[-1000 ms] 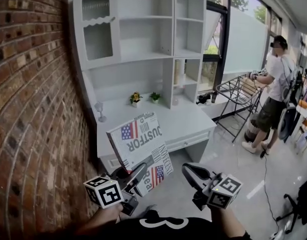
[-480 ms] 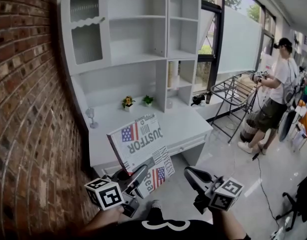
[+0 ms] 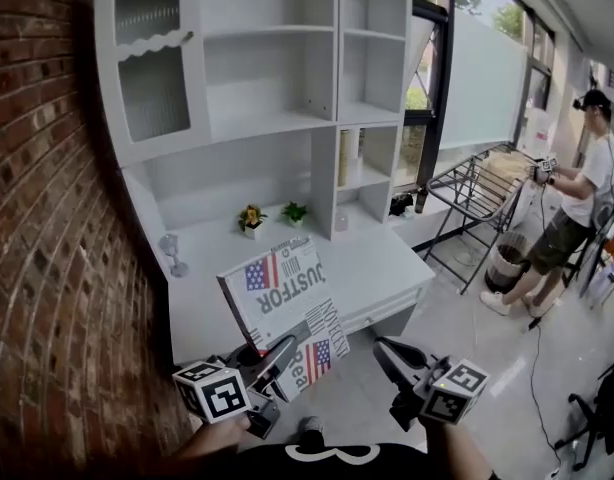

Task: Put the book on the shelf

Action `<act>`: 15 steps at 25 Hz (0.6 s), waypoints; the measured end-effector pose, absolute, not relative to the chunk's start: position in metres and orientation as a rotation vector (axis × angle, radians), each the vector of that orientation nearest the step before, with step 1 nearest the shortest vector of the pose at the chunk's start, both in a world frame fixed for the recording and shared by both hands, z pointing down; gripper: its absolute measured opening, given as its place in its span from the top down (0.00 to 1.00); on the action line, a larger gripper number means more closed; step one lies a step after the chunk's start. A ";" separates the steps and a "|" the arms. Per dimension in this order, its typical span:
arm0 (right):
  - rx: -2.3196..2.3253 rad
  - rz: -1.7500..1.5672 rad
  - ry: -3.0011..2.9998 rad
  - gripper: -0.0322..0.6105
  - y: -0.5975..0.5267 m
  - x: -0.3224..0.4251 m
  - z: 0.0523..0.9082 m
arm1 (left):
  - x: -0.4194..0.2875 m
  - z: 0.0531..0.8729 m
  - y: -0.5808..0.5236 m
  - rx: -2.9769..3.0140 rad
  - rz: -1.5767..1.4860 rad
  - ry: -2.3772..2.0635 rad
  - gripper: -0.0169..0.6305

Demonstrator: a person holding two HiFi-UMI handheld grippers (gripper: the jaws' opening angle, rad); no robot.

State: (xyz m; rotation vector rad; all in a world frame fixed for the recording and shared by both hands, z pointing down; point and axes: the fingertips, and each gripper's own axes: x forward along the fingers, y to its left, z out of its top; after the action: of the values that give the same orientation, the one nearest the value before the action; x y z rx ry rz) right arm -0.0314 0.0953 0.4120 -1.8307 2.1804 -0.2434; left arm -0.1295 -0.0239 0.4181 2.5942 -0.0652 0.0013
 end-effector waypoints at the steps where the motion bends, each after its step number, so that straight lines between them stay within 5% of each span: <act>1: -1.828 -0.247 2.181 0.93 0.084 -0.025 0.412 | -0.124 0.418 -0.035 2.592 0.004 -0.069 0.74; 15: -1.741 -0.468 2.199 0.93 -0.089 0.061 0.408 | -0.033 0.438 -0.201 2.583 0.037 -0.221 0.74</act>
State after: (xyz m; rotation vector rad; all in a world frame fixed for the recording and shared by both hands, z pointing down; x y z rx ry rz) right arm 0.0606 -0.0892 0.4077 -1.7414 2.1985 -0.4678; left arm -0.0332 -0.2011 0.4375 2.5830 -0.2206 0.0370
